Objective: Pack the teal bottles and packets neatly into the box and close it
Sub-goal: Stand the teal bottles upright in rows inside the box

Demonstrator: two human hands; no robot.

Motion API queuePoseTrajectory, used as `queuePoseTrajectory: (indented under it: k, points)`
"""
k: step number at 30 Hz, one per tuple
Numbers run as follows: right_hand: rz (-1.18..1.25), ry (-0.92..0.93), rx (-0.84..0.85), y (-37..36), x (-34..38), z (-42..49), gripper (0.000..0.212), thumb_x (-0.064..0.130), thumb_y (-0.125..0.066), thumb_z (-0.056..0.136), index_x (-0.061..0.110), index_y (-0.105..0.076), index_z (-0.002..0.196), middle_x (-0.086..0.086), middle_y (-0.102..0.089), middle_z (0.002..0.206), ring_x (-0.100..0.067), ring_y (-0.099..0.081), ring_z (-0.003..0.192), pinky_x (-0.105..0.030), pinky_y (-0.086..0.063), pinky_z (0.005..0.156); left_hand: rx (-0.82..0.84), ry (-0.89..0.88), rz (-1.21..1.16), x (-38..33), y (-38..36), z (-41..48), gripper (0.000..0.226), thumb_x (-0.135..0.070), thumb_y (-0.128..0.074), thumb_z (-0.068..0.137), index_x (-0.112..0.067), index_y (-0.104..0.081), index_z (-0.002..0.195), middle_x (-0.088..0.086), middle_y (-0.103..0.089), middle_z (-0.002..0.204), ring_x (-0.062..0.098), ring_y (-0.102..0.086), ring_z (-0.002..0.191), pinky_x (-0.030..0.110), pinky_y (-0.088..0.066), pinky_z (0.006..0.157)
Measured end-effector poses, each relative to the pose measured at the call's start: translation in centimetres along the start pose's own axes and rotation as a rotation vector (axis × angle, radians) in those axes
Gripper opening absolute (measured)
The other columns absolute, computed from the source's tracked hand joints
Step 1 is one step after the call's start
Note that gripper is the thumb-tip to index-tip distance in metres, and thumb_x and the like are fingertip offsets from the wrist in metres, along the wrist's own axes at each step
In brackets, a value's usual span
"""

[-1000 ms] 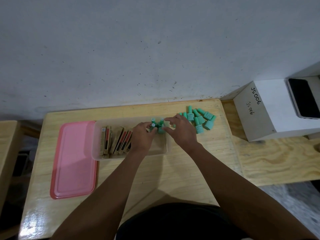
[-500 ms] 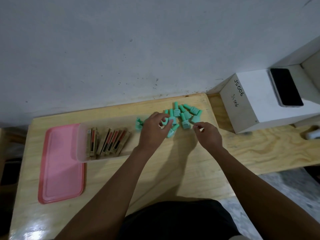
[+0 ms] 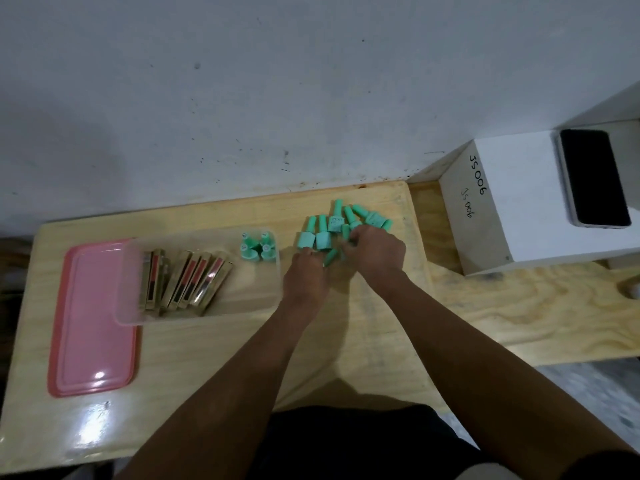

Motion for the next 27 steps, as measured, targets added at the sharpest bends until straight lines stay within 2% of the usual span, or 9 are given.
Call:
queuePoseTrajectory:
  k: [4,9,14,16,18,21,23,25,27]
  points:
    - [0.007,-0.032,0.054,-0.8,-0.2,0.2,0.039,0.061,-0.056,0.084,0.025,-0.071,0.088,0.004,-0.067,0.076,-0.018,-0.063,0.07,-0.03,-0.047,0.066,0.007,0.026,-0.085,-0.1,-0.4,0.3,0.034,-0.016,-0.048,0.092,-0.015,-0.059,0.124,0.013,-0.055,0.123,0.031,-0.052,0.113,0.044,-0.049,0.087]
    - [0.048,-0.078,0.116,-1.6,-0.5,-0.3,0.035,0.056,-0.057,0.085,0.022,-0.065,0.087,0.004,-0.063,0.078,-0.019,-0.063,0.074,-0.029,-0.04,0.063,0.047,0.072,-0.264,0.3,-0.3,0.5,0.033,-0.02,-0.057,0.083,-0.016,-0.064,0.115,0.01,-0.066,0.112,0.03,-0.061,0.102,0.038,-0.051,0.081]
    - [0.142,-0.107,0.115,-1.6,-1.1,-1.5,0.026,0.047,-0.061,0.086,0.028,-0.07,0.1,0.006,-0.065,0.083,-0.016,-0.061,0.075,-0.028,-0.04,0.062,0.058,0.078,-0.304,0.7,0.6,0.4,0.031,-0.017,-0.061,0.08,-0.011,-0.066,0.11,0.01,-0.069,0.107,0.027,-0.064,0.098,0.031,-0.05,0.077]
    - [0.203,-0.112,0.091,-1.2,-1.3,-1.9,0.018,0.045,-0.062,0.086,0.031,-0.07,0.093,0.007,-0.067,0.086,-0.015,-0.064,0.078,-0.027,-0.041,0.061,0.042,0.035,-0.334,0.4,1.6,0.1,0.021,-0.018,-0.063,0.083,-0.008,-0.067,0.101,0.01,-0.069,0.097,0.026,-0.065,0.091,0.027,-0.044,0.068]
    - [0.242,-0.099,0.06,-0.8,-1.5,-2.4,0.015,0.045,-0.061,0.087,0.031,-0.064,0.081,0.007,-0.064,0.081,-0.012,-0.06,0.071,-0.027,-0.041,0.058,0.038,-0.018,-0.391,0.1,3.0,-0.6,0.015,-0.019,-0.063,0.085,-0.008,-0.066,0.095,0.004,-0.065,0.089,0.02,-0.063,0.084,0.023,-0.04,0.066]
    - [0.298,-0.056,0.018,-0.2,-1.2,-3.0,0.026,0.05,-0.061,0.085,0.024,-0.066,0.086,0.007,-0.063,0.086,-0.01,-0.059,0.072,-0.03,-0.049,0.06,0.039,-0.058,-0.513,0.7,5.4,-1.8,0.02,-0.025,-0.066,0.084,-0.012,-0.068,0.099,-0.002,-0.069,0.095,0.012,-0.065,0.086,0.02,-0.047,0.07]
    - [0.34,-0.008,-0.004,0.4,-0.4,-3.6,0.028,0.053,-0.062,0.083,0.026,-0.067,0.088,0.01,-0.064,0.088,-0.008,-0.062,0.075,-0.033,-0.054,0.062,0.022,-0.057,-0.586,1.9,7.1,-2.5,0.02,-0.028,-0.067,0.084,-0.016,-0.068,0.1,-0.004,-0.071,0.096,0.008,-0.067,0.087,0.017,-0.051,0.071]
    - [0.377,0.048,-0.022,1.1,0.9,-4.3,0.029,0.053,-0.063,0.084,0.026,-0.068,0.094,0.015,-0.063,0.089,-0.004,-0.062,0.076,-0.034,-0.056,0.063,0.0,-0.049,-0.623,3.5,8.8,-3.2,0.018,-0.028,-0.067,0.085,-0.019,-0.068,0.1,-0.006,-0.072,0.093,0.001,-0.066,0.082,0.006,-0.046,0.062]
    - [0.427,0.099,-0.032,1.9,2.4,-5.1,0.031,0.049,-0.065,0.086,0.023,-0.069,0.101,0.016,-0.063,0.091,-0.001,-0.063,0.076,-0.034,-0.057,0.064,-0.047,-0.044,-0.624,5.4,10.4,-3.7,0.018,-0.03,-0.068,0.084,-0.019,-0.068,0.098,-0.006,-0.072,0.09,-0.004,-0.063,0.076,0.002,-0.041,0.056]
Point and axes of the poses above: each hand's wrist, its own z-axis towards the middle knuckle, its own y-axis out of the back of the hand, x = y × z, the point moved 6 cm from there along z, towards the middle knuckle
